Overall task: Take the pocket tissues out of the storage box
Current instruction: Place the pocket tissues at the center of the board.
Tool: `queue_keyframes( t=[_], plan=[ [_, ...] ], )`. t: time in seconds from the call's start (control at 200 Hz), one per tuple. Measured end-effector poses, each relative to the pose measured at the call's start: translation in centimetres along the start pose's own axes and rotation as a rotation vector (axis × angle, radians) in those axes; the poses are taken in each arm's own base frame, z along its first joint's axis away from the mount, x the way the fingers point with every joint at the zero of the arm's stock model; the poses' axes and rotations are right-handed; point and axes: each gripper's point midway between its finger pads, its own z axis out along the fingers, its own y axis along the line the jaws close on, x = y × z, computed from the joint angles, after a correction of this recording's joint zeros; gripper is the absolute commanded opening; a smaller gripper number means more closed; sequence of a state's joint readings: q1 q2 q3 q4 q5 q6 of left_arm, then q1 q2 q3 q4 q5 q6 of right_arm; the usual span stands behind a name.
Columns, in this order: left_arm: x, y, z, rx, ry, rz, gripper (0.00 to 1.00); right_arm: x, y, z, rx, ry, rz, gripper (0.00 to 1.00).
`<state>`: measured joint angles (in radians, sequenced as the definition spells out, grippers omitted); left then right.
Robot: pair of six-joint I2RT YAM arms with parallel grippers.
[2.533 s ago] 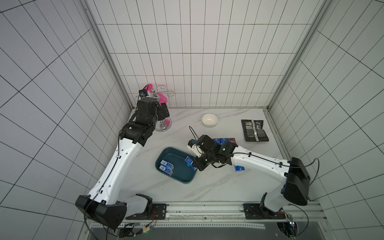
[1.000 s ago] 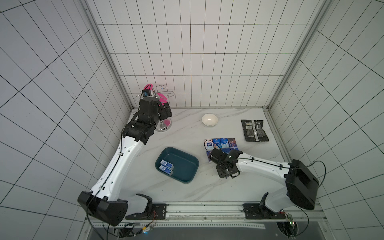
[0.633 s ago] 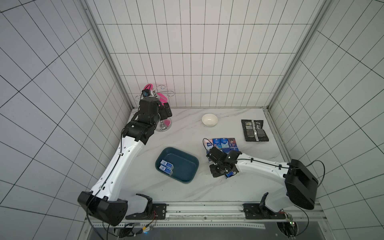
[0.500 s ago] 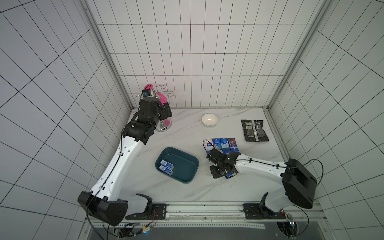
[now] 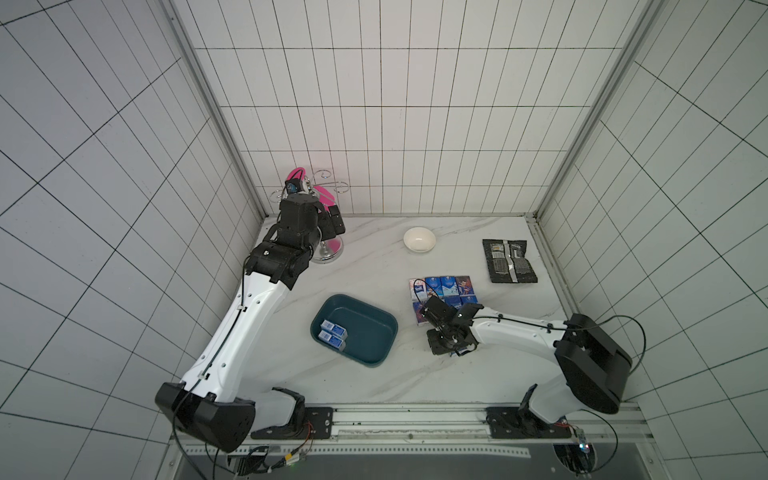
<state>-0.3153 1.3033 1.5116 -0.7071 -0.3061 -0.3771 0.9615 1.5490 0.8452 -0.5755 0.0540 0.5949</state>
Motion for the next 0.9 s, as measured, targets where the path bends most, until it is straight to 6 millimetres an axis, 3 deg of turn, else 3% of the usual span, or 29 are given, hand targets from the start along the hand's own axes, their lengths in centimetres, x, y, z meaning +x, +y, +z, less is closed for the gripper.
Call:
queue_keyframes(
  t=[0.22,0.9],
  plan=[
    [-0.3,-0.2,-0.2,0.003,-0.008,0.003,0.98,-0.7,-1.5,0.2,0.025,-0.009,0.040,0.24],
    [-0.4,-0.1,-0.2,0.000,-0.010,0.010,0.99,-1.5,-3.0,0.5,0.057,-0.019,0.045,0.24]
  ],
)
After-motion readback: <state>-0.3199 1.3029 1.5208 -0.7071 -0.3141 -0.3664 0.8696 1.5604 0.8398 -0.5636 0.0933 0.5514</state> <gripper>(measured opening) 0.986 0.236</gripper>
